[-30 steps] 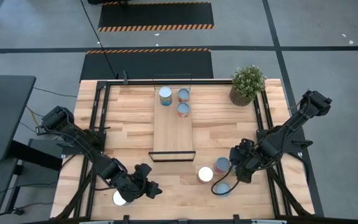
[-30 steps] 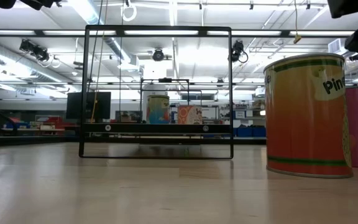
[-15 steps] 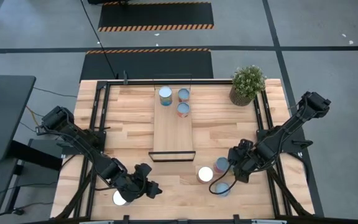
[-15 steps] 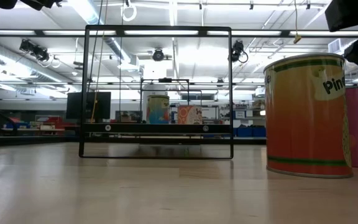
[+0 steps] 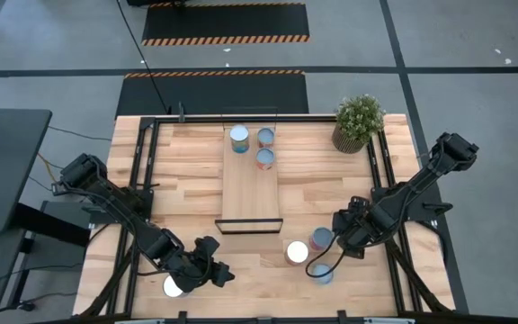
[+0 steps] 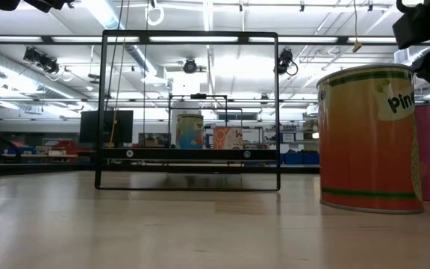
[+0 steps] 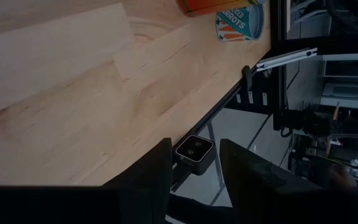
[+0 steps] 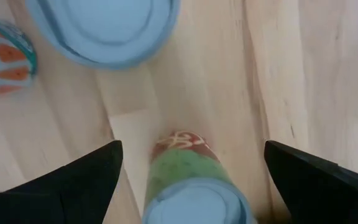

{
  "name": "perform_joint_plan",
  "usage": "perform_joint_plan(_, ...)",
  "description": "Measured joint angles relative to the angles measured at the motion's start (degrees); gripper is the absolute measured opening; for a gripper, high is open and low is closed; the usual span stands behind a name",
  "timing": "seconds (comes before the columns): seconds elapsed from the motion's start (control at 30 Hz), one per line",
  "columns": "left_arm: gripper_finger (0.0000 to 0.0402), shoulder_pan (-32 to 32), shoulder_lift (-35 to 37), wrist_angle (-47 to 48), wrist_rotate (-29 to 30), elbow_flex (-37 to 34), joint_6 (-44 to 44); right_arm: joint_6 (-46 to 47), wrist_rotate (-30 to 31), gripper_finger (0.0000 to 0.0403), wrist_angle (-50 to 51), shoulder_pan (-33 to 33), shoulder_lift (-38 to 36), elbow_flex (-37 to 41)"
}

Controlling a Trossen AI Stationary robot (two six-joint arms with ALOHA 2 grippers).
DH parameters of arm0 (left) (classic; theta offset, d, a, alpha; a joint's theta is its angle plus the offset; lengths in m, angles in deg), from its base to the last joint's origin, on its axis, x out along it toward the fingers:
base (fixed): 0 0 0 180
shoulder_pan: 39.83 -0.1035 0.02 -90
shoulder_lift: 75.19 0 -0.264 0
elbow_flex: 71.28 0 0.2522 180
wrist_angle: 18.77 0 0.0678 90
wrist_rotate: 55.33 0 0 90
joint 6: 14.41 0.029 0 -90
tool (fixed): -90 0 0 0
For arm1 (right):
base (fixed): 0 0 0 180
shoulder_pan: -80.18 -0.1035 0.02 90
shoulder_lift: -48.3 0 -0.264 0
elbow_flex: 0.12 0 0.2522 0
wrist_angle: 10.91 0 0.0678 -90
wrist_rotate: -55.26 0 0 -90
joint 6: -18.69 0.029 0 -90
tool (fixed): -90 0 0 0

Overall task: Pick and place cans onto a shelf
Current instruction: Put the red can on the shelf

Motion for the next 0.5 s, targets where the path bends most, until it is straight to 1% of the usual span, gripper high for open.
perform_joint_plan(0.17, 0.0142, 0.0, 0.0, 0.02, 0.0, 0.0, 0.5, -0.44, -3.94, 0.04, 3.45, -0.02, 0.0, 0.0)
perform_joint_plan(0.5, 0.0142, 0.02, 0.0, 0.0, 0.0, 0.0, 1.51, -1.46, -6.82, 0.04, 4.64, -0.02, 0.03, -0.04)
